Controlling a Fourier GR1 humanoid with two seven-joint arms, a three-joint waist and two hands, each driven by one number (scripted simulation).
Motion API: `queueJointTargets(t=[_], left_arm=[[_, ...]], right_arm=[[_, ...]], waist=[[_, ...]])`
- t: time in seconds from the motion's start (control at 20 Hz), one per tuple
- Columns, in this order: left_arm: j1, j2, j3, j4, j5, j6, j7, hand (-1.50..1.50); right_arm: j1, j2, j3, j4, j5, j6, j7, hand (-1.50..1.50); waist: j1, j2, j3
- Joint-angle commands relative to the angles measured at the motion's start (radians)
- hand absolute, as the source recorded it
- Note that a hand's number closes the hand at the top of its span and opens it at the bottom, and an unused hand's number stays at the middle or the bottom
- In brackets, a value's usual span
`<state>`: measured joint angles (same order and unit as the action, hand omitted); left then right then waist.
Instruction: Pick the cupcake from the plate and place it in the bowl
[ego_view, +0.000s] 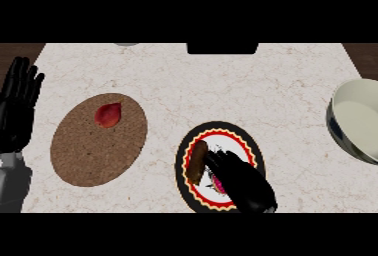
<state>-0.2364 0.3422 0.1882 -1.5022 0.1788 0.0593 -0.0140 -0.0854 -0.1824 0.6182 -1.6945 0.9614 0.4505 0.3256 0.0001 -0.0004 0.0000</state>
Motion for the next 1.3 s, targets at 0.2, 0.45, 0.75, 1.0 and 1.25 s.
queueJointTargets(t=[0.2, 0.45, 0.75, 1.0, 1.25], left_arm=[[0.017, -0.002, 0.025, 0.012, -0.013, -0.032, -0.016, 0.00], [0.027, -0.038, 0.016, -0.002, -0.033, -0.025, -0.027, 0.00], [-0.020, 0.003, 0.049, 0.013, -0.008, -0.067, 0.023, 0.00], [-0.018, -0.023, 0.035, -0.065, -0.030, -0.024, 0.076, 0.00], [0.014, -0.003, 0.092, 0.007, -0.025, -0.011, 0.010, 0.00]], right_arm=[[0.004, 0.087, 0.000, 0.199, 0.090, -0.100, -0.009, -1.50], [-0.053, 0.076, -0.062, 0.289, 0.114, -0.127, -0.105, -1.50], [-0.051, 0.061, -0.075, 0.253, 0.141, -0.204, -0.212, 1.50], [-0.067, 0.057, -0.117, 0.269, 0.159, -0.228, -0.265, 1.50], [0.110, -0.340, -0.493, 0.262, 0.018, -0.272, -0.342, 1.50]], waist=[[0.001, 0.000, 0.000], [0.003, 0.000, 0.000], [0.000, 0.000, 0.000], [0.002, 0.000, 0.000], [-0.111, -0.008, 0.005]])
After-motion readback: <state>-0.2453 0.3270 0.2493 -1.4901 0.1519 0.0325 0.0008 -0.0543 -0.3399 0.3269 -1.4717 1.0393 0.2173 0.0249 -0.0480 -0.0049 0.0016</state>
